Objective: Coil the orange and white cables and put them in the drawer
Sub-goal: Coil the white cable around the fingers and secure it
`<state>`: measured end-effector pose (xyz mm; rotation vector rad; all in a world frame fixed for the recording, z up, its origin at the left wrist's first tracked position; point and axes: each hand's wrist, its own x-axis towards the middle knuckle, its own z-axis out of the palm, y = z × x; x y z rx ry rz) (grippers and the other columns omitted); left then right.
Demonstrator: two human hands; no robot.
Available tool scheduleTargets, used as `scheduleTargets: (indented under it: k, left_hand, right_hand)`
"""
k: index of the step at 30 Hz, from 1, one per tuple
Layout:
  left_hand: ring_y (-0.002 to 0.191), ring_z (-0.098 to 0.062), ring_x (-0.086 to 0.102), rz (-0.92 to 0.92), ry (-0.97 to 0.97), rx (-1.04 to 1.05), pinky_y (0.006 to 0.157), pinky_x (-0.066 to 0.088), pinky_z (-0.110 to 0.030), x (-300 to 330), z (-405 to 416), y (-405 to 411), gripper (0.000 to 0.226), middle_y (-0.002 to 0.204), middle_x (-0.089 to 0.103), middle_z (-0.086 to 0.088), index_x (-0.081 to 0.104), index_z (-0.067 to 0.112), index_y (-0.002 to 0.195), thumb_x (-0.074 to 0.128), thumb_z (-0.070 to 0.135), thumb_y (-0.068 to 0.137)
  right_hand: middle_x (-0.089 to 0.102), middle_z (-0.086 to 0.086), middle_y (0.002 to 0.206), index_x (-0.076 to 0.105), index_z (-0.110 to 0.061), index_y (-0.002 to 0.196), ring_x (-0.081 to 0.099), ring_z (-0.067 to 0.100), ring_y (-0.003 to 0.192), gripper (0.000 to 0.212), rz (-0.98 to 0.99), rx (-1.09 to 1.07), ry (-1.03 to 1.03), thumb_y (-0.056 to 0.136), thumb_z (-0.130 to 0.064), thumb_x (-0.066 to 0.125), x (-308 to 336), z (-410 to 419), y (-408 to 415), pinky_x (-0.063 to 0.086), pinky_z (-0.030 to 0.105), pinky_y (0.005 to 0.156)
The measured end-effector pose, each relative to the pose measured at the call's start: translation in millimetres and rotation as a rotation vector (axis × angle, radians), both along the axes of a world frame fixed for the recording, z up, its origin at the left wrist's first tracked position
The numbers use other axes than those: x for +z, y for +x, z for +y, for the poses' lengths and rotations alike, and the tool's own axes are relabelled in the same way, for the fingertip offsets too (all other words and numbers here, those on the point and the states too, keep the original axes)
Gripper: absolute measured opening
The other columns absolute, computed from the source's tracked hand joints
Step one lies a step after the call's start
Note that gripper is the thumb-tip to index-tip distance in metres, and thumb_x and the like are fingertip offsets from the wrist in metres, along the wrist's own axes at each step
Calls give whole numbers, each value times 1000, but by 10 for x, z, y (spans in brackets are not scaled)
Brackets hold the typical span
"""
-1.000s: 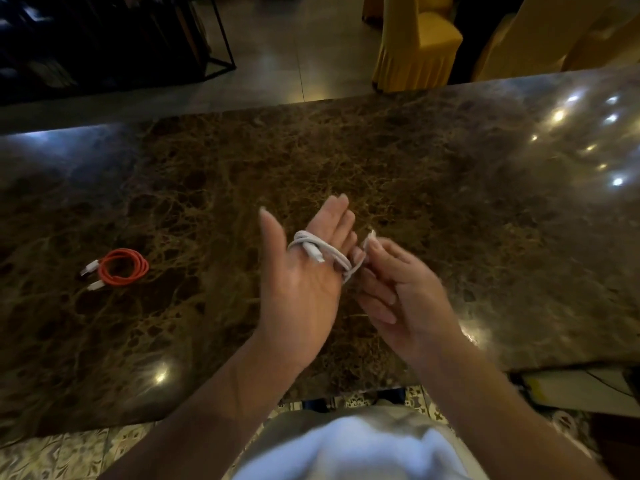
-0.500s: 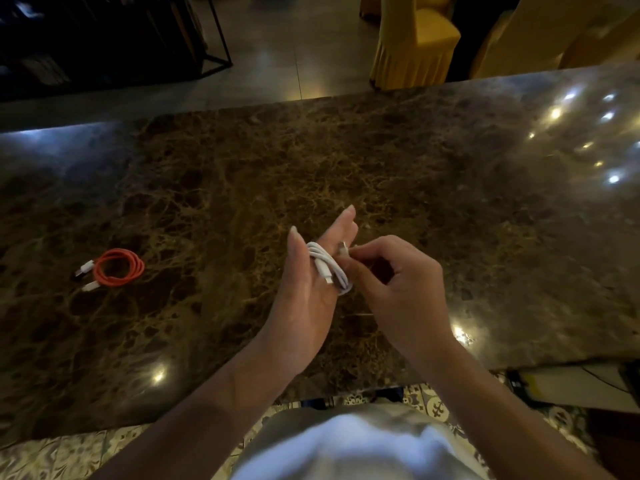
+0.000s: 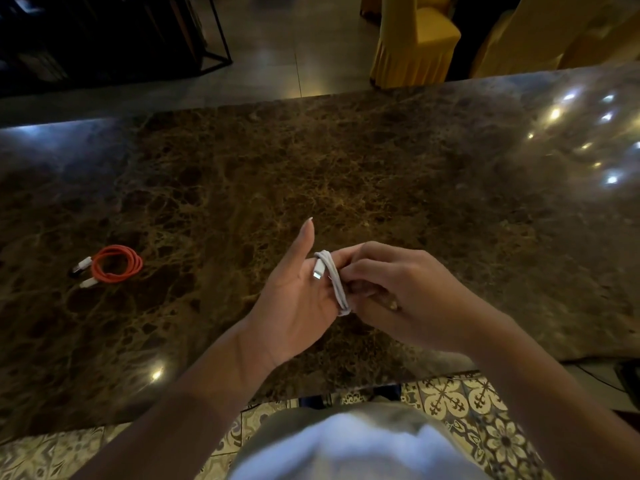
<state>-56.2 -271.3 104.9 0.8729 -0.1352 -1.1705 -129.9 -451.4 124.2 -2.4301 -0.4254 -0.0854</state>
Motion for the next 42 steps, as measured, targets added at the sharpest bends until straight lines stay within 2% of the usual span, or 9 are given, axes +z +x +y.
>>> scheduleTargets:
  k: [3, 7, 14, 18, 22, 29, 35, 38, 42]
  left_hand:
    - [133, -27, 58, 14, 17, 11, 108, 50, -37, 17, -10, -17, 85, 135, 64, -18, 55, 4, 147, 33, 69, 98]
    - [134, -28, 56, 40, -5, 5, 113, 41, -38, 29, -35, 22, 88, 139, 62, -19, 51, 0, 149, 27, 69, 100]
    - [144, -24, 52, -96, 17, 83, 122, 39, -40, -34, -24, 27, 96, 154, 55, -14, 41, 6, 156, 30, 76, 91]
    - [143, -7, 50, -375, 216, 203, 120, 39, -30, -45, -92, -68, 107, 157, 51, 5, 49, 29, 150, 55, 95, 67]
    - [144, 9, 40, -493, 250, 284, 110, 40, -12, -10, -122, -176, 105, 159, 44, 18, 48, 36, 147, 51, 99, 63]
    - [152, -14, 38, -153, 33, 253, 125, 32, -39, 57, -50, -36, 93, 165, 42, -4, 44, 15, 155, 27, 76, 88]
    - [142, -25, 54, -263, -8, 367, 112, 49, -41, 200, -74, 101, 81, 155, 54, -11, 49, 10, 152, 35, 65, 95]
    - [136, -24, 59, -367, 5, 427, 102, 56, -35, 223, -68, 98, 53, 147, 62, -11, 54, 5, 146, 49, 31, 100]
    - [142, -23, 54, -360, -33, 414, 117, 45, -43, 162, 2, 159, 41, 148, 62, -8, 62, 8, 135, 45, 12, 99]
  right_hand:
    - [68, -4, 118, 75, -16, 112, 72, 14, 97, 43, 76, -13, 121, 88, -52, 72, -14, 1, 23, 62, 35, 80]
    - [71, -5, 115, 79, -16, 107, 68, 14, 108, 23, 24, -72, 249, 87, -25, 82, -118, 41, 39, 62, 39, 85]
    - [76, 15, 106, 75, -4, 116, 73, 38, 100, 25, 339, -163, 827, 91, -6, 75, -198, 107, 19, 56, 64, 93]
    - [75, 3, 91, 74, -14, 106, 72, 24, 82, 21, 298, -352, 723, 87, -8, 80, -218, 292, 47, 60, 48, 75]
    - [70, -6, 89, 77, -20, 97, 65, 11, 76, 12, 213, -422, 700, 85, -17, 76, -259, 445, 57, 51, 33, 65]
    - [73, 14, 102, 80, -4, 96, 69, 24, 95, 16, 346, -341, 914, 79, -1, 79, -121, 342, 113, 56, 41, 91]
    - [70, 9, 98, 65, 1, 120, 67, 18, 91, 43, 288, -283, 1095, 77, 2, 71, 6, 352, 225, 58, 36, 84]
    - [73, 12, 99, 57, 2, 127, 71, 21, 91, 49, 278, -307, 1300, 79, 4, 64, 8, 399, 187, 60, 32, 82]
    - [75, 19, 117, 55, 1, 129, 72, 27, 93, 45, 278, -316, 1369, 84, 1, 59, 10, 380, 121, 61, 39, 86]
